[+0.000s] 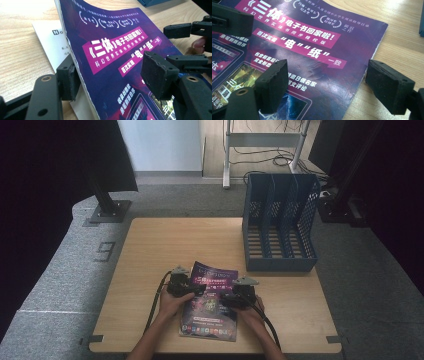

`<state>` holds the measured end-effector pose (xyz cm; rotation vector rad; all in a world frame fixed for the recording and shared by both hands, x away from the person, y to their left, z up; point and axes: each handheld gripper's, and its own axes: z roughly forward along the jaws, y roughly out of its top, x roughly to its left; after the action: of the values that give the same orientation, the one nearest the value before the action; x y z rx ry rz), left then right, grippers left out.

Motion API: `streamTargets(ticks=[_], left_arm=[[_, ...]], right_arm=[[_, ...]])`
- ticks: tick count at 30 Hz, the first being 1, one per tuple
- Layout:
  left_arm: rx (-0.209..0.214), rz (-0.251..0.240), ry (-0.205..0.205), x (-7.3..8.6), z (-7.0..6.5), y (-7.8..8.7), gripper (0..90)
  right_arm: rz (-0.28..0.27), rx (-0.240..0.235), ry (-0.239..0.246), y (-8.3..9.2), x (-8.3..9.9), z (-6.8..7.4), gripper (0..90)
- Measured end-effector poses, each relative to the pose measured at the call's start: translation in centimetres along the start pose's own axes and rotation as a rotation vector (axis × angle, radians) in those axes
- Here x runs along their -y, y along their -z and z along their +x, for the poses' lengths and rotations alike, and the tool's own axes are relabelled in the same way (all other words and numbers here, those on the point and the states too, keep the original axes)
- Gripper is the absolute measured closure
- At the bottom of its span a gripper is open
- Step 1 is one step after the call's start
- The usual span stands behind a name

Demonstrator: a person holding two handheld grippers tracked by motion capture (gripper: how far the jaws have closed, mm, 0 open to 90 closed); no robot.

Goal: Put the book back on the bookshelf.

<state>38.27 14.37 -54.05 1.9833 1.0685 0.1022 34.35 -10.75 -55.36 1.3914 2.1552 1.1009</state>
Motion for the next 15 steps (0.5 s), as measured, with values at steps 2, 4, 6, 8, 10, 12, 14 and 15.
streamTargets(ticks=[2, 4, 6, 8, 10, 12, 14, 15], left_arm=[[-0.002, 0.006, 0.007, 0.01, 0.13, -0.10, 35.4], [0.002, 0.007, 0.023, 0.03, 0.33, -0.18, 36.4], [0.004, 0.005, 0.031, -0.04, 0.42, -0.21, 36.7], [0.003, 0.009, 0.034, -0.15, 0.42, -0.31, 36.8], [-0.005, 0.021, 0.026, -0.40, 0.28, -0.40, 35.5], [-0.019, 0.037, 0.008, -0.70, -0.08, -0.55, 34.4], [-0.044, 0.052, -0.024, -0.87, -0.47, -0.74, 34.5], [-0.044, 0.052, -0.024, -0.87, -0.47, -0.74, 35.0]], right_arm=[[0.000, 0.000, 0.000, 0.00, 0.00, 0.00, 18.4], [0.000, 0.000, 0.000, 0.00, 0.00, 0.00, 18.3], [0.000, 0.000, 0.000, 0.00, 0.00, 0.00, 18.3], [0.000, 0.000, 0.000, 0.00, 0.00, 0.00, 18.3], [0.000, 0.000, 0.001, 0.00, 0.00, 0.00, 18.4], [0.000, 0.000, 0.001, 0.00, 0.00, 0.00, 18.3], [0.000, 0.000, 0.001, 0.00, 0.00, 0.00, 18.4], [0.000, 0.000, 0.001, 0.00, 0.00, 0.00, 18.4]])
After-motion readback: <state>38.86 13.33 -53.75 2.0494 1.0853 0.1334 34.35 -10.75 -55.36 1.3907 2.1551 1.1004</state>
